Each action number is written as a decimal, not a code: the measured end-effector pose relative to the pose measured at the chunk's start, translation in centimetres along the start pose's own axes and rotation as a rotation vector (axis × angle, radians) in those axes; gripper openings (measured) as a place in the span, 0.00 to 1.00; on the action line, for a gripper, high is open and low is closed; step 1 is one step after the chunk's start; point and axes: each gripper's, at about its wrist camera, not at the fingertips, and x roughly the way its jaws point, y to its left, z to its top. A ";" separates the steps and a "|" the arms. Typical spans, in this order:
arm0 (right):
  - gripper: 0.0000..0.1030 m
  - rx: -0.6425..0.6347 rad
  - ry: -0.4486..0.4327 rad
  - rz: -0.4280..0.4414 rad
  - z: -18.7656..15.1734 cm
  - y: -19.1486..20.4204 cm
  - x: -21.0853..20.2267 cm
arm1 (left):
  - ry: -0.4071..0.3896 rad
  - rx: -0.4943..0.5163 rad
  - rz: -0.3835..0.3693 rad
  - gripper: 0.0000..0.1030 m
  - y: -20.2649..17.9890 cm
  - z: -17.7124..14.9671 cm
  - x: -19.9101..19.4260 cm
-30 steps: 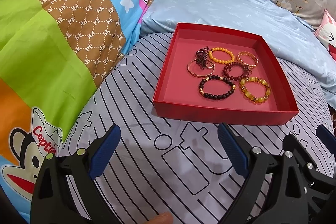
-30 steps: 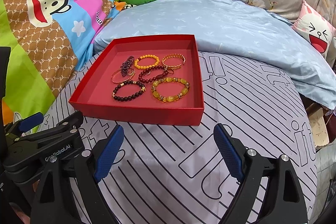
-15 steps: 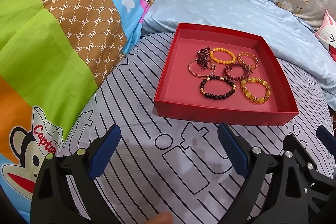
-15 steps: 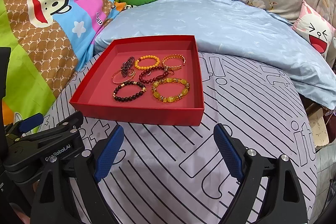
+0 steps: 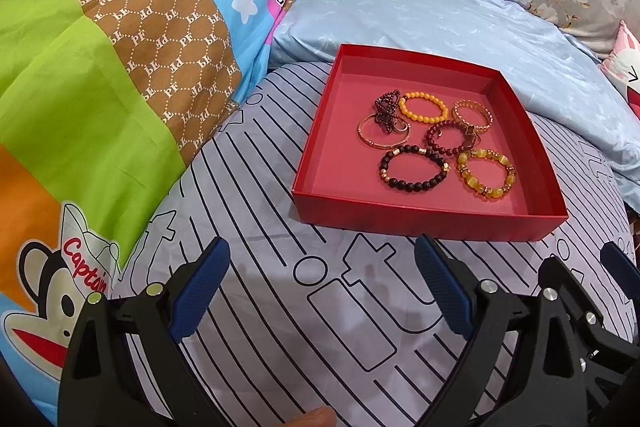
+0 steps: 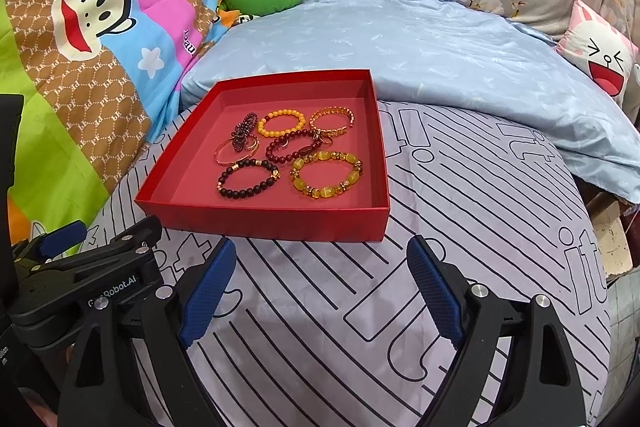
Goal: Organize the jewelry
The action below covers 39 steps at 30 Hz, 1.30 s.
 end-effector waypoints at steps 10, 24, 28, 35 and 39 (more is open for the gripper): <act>0.82 0.003 0.026 -0.011 -0.1 -0.2 0.7 | 0.004 0.011 0.006 0.87 -0.3 -0.1 0.3; 0.88 0.008 0.015 -0.002 -0.6 -0.3 0.9 | 0.005 -0.009 0.008 0.87 0.0 -0.2 0.3; 0.88 0.006 0.013 -0.005 -0.6 -0.3 0.9 | 0.005 -0.007 0.009 0.87 -0.1 -0.2 0.4; 0.88 0.009 0.019 0.000 -0.5 -0.2 1.0 | -0.007 -0.019 0.020 0.87 0.0 -0.2 0.3; 0.88 0.007 0.019 -0.006 -0.6 -0.3 1.0 | -0.001 -0.026 0.023 0.86 0.1 -0.2 0.3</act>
